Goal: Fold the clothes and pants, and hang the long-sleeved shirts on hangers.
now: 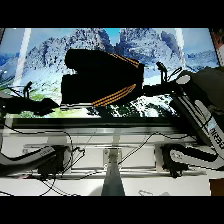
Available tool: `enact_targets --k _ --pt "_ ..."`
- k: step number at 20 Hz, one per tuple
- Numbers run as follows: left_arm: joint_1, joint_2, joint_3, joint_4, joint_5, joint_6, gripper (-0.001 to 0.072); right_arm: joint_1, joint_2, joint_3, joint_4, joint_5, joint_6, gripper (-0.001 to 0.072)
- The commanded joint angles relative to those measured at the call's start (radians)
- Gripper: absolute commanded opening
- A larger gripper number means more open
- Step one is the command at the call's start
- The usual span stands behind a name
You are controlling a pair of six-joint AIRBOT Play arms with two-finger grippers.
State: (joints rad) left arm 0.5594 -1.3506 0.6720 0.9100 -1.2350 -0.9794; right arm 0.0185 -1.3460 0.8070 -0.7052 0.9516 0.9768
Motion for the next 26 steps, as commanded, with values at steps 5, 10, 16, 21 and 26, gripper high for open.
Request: enact_targets --k 5,10,16,21,26 --pt "-0.012 -0.100 -0.071 -0.303 0.127 0.163 0.0332 0.001 0.000 0.005 -0.005 -0.001 -0.002 0.0033" --pt "-0.032 -0.096 -0.041 -0.314 0.042 0.251 0.0008 0.001 0.041 0.014 0.018 0.003 -0.003 0.0033" --pt "-0.037 0.028 0.379 -0.315 -0.145 0.245 0.0006 0.002 0.195 0.244 0.049 0.041 -0.002 0.0033" --pt "-0.032 0.316 0.733 -0.321 0.063 0.243 0.0006 0.057 0.354 0.482 0.232 0.060 -0.002 0.0033" --pt "-0.032 0.661 0.772 -0.217 0.509 0.244 0.0008 0.235 0.506 0.666 0.304 0.055 0.012 0.0033"
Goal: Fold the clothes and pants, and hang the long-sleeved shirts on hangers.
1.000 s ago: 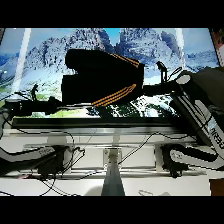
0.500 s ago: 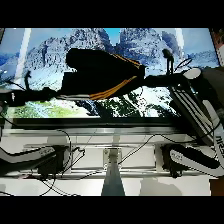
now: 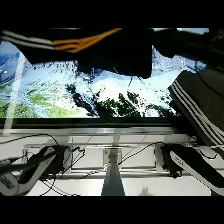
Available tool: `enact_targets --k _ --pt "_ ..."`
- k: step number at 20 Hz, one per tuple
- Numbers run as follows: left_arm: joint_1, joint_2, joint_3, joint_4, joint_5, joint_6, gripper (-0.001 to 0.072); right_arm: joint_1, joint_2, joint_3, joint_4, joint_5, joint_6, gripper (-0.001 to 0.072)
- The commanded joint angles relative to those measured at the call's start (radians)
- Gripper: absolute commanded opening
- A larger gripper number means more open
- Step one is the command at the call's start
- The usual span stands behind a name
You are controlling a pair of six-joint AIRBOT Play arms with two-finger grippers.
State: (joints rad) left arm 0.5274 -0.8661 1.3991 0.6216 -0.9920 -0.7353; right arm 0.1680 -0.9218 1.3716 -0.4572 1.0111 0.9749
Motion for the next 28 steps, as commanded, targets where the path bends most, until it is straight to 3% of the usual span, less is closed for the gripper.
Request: enact_targets --k 1,5,7,11,13,16,17,19,21,24,28 --pt "0.000 0.228 0.045 0.106 0.321 0.000 0.0007 0.116 0.112 0.126 0.069 -0.012 0.037 0.0033" --pt "0.000 0.336 0.043 0.184 0.388 0.000 0.0006 0.189 0.192 0.146 0.036 -0.064 0.115 0.0033" --pt "-0.001 0.300 0.031 0.187 0.332 0.000 0.0006 0.189 0.176 0.132 -0.099 -0.059 0.230 0.0033" --pt "-0.060 0.051 -0.042 0.183 0.145 0.000 0.0004 0.187 0.048 0.044 -0.473 -0.074 0.472 0.0033" --pt "-0.153 -0.101 -0.084 0.186 0.151 0.008 0.0005 0.187 -0.063 -0.008 -0.521 -0.114 0.480 0.0033" --pt "-0.356 -0.377 -0.104 0.314 0.230 0.006 0.0004 0.187 -0.271 -0.059 -0.532 -0.245 0.480 0.0033" --pt "-0.407 -0.451 -0.103 0.378 0.264 -0.035 0.0004 0.187 -0.337 -0.059 -0.549 -0.292 0.480 0.0033" --pt "-0.472 -0.543 -0.103 0.481 0.301 -0.216 0.0004 0.174 -0.444 -0.059 -0.555 -0.376 0.480 0.0033" --pt "-0.478 -0.557 -0.103 0.496 0.285 -0.291 0.0004 0.129 -0.500 -0.059 -0.562 -0.389 0.480 0.0033" --pt "-0.462 -0.498 -0.103 0.496 0.150 -0.336 0.0004 0.018 -0.517 -0.059 -0.567 -0.335 0.482 0.0033" --pt "-0.481 -0.373 -0.103 0.492 -0.280 -0.401 0.0005 -0.136 -0.511 -0.058 -0.568 -0.167 0.479 0.0033"
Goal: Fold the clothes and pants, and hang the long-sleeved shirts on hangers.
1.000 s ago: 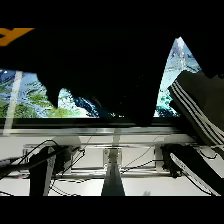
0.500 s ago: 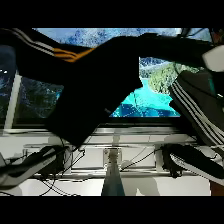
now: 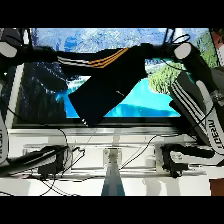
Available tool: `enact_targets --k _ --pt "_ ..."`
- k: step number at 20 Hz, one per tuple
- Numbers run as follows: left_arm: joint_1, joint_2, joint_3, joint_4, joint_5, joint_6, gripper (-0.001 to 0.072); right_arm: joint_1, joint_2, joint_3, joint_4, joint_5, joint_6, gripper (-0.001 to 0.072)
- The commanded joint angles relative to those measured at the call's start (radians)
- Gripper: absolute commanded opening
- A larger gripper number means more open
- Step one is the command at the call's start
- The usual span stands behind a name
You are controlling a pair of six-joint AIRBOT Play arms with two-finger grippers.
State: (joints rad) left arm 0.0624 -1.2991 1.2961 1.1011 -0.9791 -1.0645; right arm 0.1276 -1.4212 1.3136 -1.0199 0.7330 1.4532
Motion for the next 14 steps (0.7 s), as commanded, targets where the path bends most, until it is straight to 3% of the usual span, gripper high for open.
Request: enact_targets --k 1,3,5,9,14 --pt "-0.028 0.083 0.000 0.013 -0.421 -0.091 0.0005 -0.131 -0.011 0.000 -0.005 0.174 -0.004 0.0033" --pt "-0.061 0.105 -0.001 0.013 -0.634 -0.130 0.0005 -0.185 -0.012 -0.001 -0.006 0.302 -0.038 0.0033" --pt "-0.104 0.106 -0.023 0.013 -0.710 -0.163 0.0005 -0.216 -0.014 -0.001 -0.026 0.452 -0.089 0.0033" --pt "-0.239 0.105 -0.221 -0.037 -0.591 -0.192 0.0006 -0.217 -0.019 -0.004 -0.177 0.657 -0.158 0.0033" --pt "-0.383 0.105 -0.540 -0.172 -0.316 -0.193 0.0007 -0.217 -0.068 -0.014 -0.224 0.666 -0.164 0.0033"
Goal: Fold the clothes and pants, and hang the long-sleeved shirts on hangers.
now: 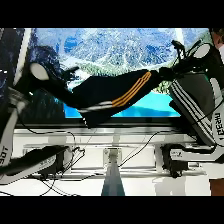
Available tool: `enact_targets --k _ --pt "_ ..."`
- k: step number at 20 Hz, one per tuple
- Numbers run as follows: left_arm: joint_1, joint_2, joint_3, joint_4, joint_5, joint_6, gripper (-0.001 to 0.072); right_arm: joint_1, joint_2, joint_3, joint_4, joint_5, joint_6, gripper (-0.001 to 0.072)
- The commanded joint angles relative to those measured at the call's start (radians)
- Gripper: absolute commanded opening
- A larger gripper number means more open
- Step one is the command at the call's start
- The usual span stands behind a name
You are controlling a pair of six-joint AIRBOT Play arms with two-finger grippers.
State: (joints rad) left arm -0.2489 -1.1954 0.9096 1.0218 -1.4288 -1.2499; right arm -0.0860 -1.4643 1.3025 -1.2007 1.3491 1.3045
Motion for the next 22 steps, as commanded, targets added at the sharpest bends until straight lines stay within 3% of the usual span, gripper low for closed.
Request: enact_targets --k 1,2,3,4,5,6,9,14,19,22 --pt "-0.084 0.001 -0.194 -0.107 0.166 -0.008 0.0008 -0.003 -0.036 -0.003 -0.042 0.040 -0.017 0.0049" --pt "-0.087 0.001 -0.220 -0.108 0.187 -0.008 0.0009 -0.003 -0.043 -0.003 -0.042 0.018 -0.017 0.0277" --pt "-0.086 0.001 -0.235 -0.107 0.193 -0.008 0.0071 -0.003 -0.047 -0.003 -0.042 -0.019 -0.017 0.0613" --pt "-0.085 0.001 -0.237 -0.104 0.193 -0.008 0.0245 -0.003 -0.047 -0.003 -0.042 -0.061 -0.017 0.0673" --pt "-0.086 0.001 -0.237 -0.108 0.199 -0.008 0.0363 -0.003 -0.047 -0.003 -0.042 -0.103 -0.016 0.0674" --pt "-0.086 0.001 -0.237 -0.108 0.208 -0.008 0.0370 -0.003 -0.049 -0.003 -0.038 -0.142 -0.017 0.0674" --pt "-0.086 0.001 -0.237 -0.108 0.254 -0.008 0.0369 -0.003 -0.074 -0.002 -0.034 -0.217 -0.017 0.0674" --pt "-0.086 0.001 -0.237 -0.107 0.344 -0.008 0.0368 -0.004 -0.214 0.124 -0.035 -0.198 -0.027 0.0675" --pt "-0.086 0.001 -0.237 -0.107 0.375 -0.007 0.0367 -0.042 -0.388 0.253 -0.016 -0.063 -0.027 0.0675" --pt "-0.086 0.001 -0.237 -0.080 0.430 -0.007 0.0366 -0.072 -0.455 0.256 0.168 0.061 -0.082 0.0674"
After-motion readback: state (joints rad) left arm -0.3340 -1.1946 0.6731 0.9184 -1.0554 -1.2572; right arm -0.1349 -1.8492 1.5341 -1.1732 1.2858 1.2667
